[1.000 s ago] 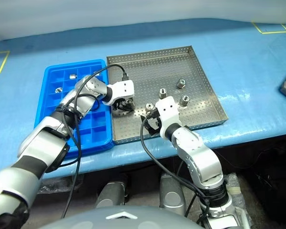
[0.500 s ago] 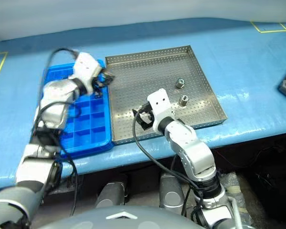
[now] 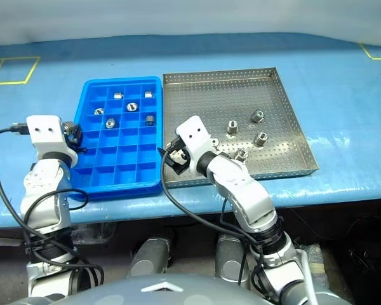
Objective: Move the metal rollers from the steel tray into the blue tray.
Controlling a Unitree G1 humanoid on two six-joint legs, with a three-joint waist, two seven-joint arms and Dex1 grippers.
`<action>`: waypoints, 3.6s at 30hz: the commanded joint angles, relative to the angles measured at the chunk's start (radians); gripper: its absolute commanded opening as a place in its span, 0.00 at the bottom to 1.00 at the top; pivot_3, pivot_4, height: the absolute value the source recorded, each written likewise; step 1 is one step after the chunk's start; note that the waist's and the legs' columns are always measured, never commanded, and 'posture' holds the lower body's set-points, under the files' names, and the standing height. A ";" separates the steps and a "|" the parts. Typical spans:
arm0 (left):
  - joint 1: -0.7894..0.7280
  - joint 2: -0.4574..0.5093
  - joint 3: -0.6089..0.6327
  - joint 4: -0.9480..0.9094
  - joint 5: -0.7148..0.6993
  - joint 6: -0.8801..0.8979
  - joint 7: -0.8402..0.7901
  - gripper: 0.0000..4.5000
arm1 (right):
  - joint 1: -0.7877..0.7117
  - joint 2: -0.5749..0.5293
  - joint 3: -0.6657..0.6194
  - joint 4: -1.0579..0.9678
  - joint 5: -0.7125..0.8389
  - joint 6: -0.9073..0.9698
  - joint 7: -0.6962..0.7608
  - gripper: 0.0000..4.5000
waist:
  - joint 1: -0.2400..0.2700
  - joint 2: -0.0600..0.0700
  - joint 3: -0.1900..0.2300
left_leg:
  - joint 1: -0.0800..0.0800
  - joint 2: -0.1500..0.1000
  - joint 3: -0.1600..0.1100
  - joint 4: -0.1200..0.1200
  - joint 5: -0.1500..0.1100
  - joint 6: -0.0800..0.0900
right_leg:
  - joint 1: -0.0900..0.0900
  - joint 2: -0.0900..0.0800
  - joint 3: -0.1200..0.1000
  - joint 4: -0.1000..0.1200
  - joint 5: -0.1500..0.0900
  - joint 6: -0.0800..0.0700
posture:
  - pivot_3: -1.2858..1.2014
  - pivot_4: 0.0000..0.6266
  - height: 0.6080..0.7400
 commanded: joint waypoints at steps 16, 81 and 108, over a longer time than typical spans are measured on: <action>-0.135 0.076 -0.116 -0.079 -0.208 0.026 -0.223 1.00 | 0.060 0.000 -0.037 -0.073 -0.023 -0.006 -0.037 1.00 | -0.010 -0.001 0.000 | -0.001 0.000 0.000 -0.003 0.000 0.000 | -0.001 0.000 0.000 -0.001 0.001 0.001 | 0.52 0.24 1.00; 0.163 -0.034 -0.132 -0.362 -0.055 0.152 -0.024 0.37 | 0.048 0.023 -0.018 -0.022 -0.037 -0.056 0.015 1.00 | -0.006 -0.001 0.000 | 0.000 0.000 0.003 -0.003 -0.001 0.001 | -0.001 -0.001 0.002 -0.001 0.000 -0.001 | 0.55 0.24 1.00; -0.293 0.021 -0.412 -0.029 -0.206 0.065 -0.326 0.99 | 0.223 -0.050 -0.155 -0.177 -0.039 -0.007 -0.062 1.00 | -0.039 -0.001 0.000 | -0.001 0.000 0.004 -0.003 -0.001 0.001 | -0.001 -0.001 0.001 -0.002 0.000 0.000 | 0.48 0.24 1.00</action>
